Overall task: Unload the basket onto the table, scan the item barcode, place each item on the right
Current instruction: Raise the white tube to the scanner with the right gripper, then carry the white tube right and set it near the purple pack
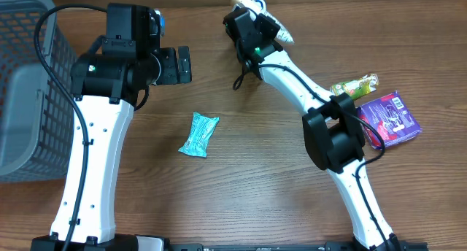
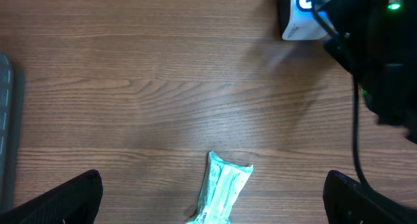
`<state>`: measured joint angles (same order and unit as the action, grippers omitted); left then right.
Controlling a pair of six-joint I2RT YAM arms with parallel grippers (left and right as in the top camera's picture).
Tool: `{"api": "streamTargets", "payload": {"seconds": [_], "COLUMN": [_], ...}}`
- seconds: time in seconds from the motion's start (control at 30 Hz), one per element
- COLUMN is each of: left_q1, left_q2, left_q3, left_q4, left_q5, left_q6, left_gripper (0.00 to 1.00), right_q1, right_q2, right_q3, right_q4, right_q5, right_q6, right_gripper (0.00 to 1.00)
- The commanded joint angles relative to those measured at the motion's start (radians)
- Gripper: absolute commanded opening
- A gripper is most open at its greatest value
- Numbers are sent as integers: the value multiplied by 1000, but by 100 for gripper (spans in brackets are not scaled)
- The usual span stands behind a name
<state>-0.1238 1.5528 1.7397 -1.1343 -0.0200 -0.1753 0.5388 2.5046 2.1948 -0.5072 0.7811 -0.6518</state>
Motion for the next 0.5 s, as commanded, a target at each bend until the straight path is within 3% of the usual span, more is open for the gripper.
{"api": "streamTargets", "payload": {"seconds": [0.0,0.23,0.37,0.47], "left_q1": [-1,-1,-1,-1], "left_q2": [11,11,11,11], "left_q3": [-4,-4,-4,-4], "left_q4": [1,1,1,1], "left_q5": [-6,-6,-6,-6], "left_q6": [22,22,22,22], "left_gripper": [100,100,100,100], "right_q1": [-13,-189,-332,-411], "right_q2": [-259,-389,-359,-335], "right_q3": [17,17,-3,-66], "right_q4": [-112,-462,-597,-590], "right_q5": [-66,-530,-651,-720], "right_q6": [401,1206,1487,1558], "right_gripper": [4,4,4,4]}}
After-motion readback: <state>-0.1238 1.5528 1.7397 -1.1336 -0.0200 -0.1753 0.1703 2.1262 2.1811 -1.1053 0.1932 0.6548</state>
